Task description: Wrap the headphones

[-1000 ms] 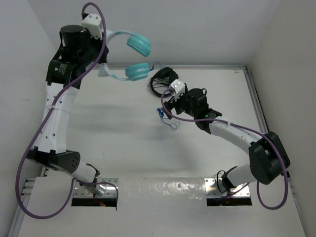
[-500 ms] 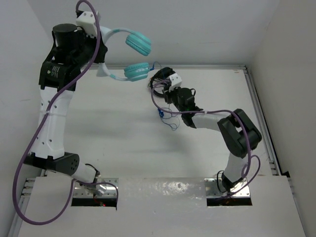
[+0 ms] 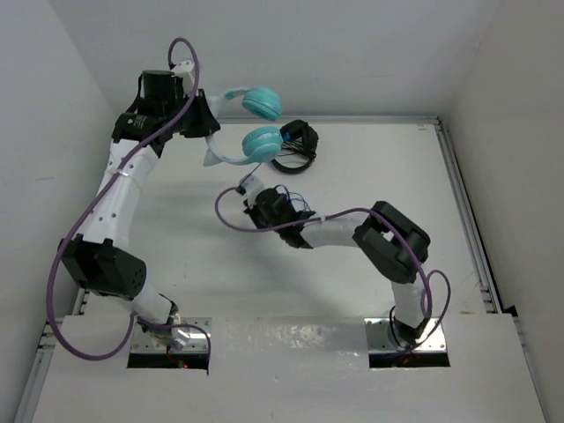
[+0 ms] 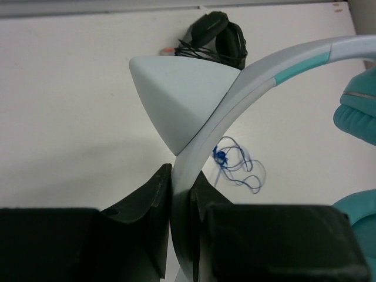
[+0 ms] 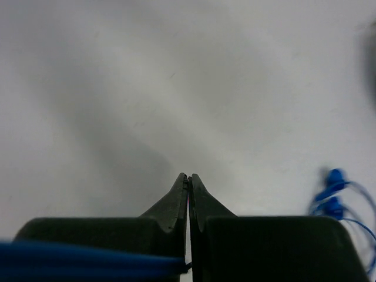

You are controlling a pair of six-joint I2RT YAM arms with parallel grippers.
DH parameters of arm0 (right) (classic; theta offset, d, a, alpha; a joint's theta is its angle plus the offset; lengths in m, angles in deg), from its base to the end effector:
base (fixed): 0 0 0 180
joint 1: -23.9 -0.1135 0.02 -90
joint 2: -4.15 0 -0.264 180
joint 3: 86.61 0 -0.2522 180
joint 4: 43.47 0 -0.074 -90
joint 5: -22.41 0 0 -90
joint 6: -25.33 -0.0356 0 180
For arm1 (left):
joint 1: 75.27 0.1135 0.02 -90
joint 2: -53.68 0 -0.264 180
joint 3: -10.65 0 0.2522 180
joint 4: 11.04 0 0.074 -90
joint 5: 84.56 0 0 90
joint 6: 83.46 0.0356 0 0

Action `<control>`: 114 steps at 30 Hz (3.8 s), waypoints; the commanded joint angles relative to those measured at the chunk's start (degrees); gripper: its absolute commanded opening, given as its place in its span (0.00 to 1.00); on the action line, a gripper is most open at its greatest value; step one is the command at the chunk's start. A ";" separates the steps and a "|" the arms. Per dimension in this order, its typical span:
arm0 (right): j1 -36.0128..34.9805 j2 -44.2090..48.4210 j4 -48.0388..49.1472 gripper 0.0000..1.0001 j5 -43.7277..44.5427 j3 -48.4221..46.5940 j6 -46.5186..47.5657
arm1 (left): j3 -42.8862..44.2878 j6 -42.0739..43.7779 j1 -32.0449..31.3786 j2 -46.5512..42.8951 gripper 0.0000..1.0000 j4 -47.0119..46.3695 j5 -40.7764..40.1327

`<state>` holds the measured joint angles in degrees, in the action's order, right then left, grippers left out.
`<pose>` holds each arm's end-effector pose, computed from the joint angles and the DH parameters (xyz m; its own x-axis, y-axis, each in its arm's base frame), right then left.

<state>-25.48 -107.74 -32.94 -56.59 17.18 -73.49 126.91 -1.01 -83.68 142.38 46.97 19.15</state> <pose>0.2798 0.3158 0.1651 -0.3704 -0.2007 -0.9069 -0.5827 0.8105 0.0587 0.3264 -0.0568 0.4391 -0.5422 -0.0489 -0.8388 0.2754 0.9328 -0.2323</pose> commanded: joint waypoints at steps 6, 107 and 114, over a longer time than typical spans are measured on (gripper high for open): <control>-9.67 -5.52 -24.18 0.00 6.84 -15.22 6.78 | -9.41 -11.61 3.48 2.00 0.00 -14.79 7.56; 24.25 19.97 -39.14 0.00 -11.89 -12.15 8.38 | -15.75 17.48 -6.18 4.10 0.00 -11.55 0.08; 18.63 11.79 -43.63 0.00 -10.56 -22.88 12.25 | -15.22 17.40 -7.24 7.18 0.00 -11.64 -0.79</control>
<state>-9.33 -95.53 -72.87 -73.42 -2.06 -51.78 107.98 28.43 -96.55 150.60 38.84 22.21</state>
